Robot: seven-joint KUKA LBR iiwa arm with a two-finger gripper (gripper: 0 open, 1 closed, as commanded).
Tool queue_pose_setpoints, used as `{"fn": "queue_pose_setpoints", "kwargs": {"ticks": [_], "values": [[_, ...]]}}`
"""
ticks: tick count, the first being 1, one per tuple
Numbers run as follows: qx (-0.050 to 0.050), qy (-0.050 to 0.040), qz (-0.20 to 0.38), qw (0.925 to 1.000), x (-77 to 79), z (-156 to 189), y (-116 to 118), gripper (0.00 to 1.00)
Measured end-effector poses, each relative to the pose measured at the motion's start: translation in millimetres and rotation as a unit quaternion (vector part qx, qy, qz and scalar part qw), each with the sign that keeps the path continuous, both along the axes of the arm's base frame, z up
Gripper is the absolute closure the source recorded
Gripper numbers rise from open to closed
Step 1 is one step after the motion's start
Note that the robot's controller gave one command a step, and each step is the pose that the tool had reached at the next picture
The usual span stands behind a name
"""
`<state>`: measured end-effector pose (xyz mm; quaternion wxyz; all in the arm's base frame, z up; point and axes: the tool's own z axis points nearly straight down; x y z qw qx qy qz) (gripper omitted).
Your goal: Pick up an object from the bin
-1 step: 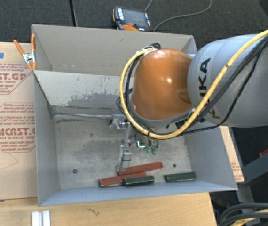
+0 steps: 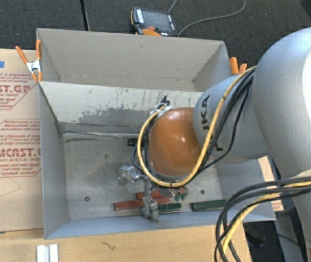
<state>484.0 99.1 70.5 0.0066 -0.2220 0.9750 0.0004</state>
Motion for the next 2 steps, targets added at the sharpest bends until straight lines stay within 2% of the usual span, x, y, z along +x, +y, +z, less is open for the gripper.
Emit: {"fn": "queue_pose_setpoints", "kwargs": {"ticks": [1, 2], "values": [[-0.001, 0.0055, 0.000, 1.0000, -3.0, 0, 0, 1.00], [0.000, 0.0016, 0.013, 0.9999, 4.6, 149, 68, 1.00]]}}
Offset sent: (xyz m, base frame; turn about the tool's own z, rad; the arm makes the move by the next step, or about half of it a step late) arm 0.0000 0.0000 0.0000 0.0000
